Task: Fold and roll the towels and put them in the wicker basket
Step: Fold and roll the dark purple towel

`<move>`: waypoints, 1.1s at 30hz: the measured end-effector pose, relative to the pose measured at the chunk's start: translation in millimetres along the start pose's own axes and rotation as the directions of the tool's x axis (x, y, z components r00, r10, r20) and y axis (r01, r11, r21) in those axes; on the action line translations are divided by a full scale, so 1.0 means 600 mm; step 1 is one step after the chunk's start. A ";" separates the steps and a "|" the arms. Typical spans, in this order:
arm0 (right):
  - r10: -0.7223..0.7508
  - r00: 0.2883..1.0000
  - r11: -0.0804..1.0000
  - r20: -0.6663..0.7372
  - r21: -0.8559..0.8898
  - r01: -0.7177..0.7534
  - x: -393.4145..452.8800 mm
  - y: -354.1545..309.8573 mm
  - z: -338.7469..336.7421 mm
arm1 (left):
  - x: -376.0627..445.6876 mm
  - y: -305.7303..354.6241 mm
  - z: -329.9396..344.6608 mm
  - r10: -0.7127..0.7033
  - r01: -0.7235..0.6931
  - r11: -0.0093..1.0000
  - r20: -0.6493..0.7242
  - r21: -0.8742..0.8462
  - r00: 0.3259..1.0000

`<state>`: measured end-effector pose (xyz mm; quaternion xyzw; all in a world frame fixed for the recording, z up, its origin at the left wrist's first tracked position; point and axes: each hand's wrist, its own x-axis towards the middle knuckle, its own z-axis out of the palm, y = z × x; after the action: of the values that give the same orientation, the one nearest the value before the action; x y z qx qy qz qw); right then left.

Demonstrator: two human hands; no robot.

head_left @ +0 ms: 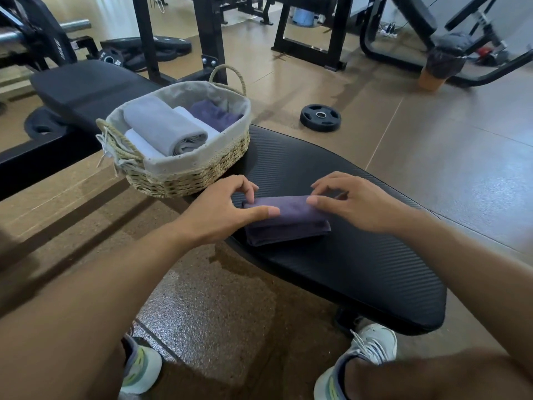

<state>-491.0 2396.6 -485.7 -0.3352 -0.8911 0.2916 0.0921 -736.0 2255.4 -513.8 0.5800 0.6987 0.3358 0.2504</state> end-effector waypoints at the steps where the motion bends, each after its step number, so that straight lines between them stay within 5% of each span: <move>1: 0.009 1.000 1.000 0.005 0.011 -0.009 -0.003 0.002 0.001 | -0.003 -0.003 0.005 0.019 -0.019 0.999 -0.011 0.034 1.000; 22: 0.150 0.981 0.984 0.120 -0.111 -0.137 0.007 0.032 0.025 | -0.004 -0.005 0.064 -0.015 0.033 0.976 -0.082 0.216 0.997; 33: 0.215 0.955 0.976 0.206 -0.084 -0.202 0.023 0.028 0.015 | -0.024 0.016 0.057 -0.093 0.105 0.981 -0.083 0.164 0.992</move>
<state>-495.7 2411.4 -503.2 -0.3967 -0.8642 0.3061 -0.0460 -701.6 2248.3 -529.0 0.5507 0.7614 0.2841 0.1905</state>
